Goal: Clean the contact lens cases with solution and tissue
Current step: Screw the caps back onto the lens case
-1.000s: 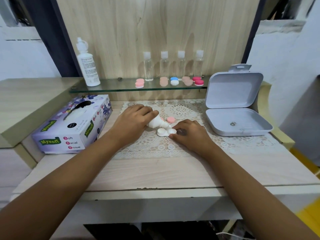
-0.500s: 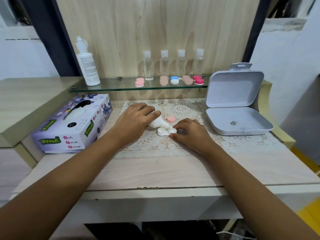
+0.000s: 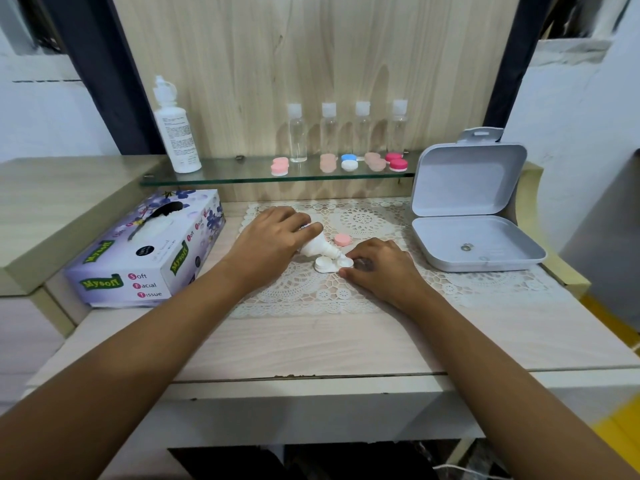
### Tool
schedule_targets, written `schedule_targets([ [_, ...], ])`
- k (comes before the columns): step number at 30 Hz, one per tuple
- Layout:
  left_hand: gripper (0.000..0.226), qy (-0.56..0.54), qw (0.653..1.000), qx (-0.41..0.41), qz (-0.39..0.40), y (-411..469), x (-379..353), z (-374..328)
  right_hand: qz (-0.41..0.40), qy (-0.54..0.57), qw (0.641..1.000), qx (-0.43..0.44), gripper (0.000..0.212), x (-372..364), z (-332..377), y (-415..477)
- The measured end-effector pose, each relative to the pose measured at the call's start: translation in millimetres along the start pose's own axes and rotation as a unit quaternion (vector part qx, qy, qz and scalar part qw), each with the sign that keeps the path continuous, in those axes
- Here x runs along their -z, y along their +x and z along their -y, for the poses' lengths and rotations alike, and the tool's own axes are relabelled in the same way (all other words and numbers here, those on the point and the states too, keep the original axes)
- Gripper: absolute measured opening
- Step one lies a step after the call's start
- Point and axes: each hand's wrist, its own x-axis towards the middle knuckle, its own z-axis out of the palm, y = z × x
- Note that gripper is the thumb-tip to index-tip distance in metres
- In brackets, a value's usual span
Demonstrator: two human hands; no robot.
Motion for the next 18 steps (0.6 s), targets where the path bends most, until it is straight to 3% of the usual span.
schedule_targets([
  [18,0.043,-0.007,1.000,0.007,0.002,0.8,0.4,-1.4,-0.011,0.003,1.000,0.005,0.025,-2.4,-2.1,0.7],
])
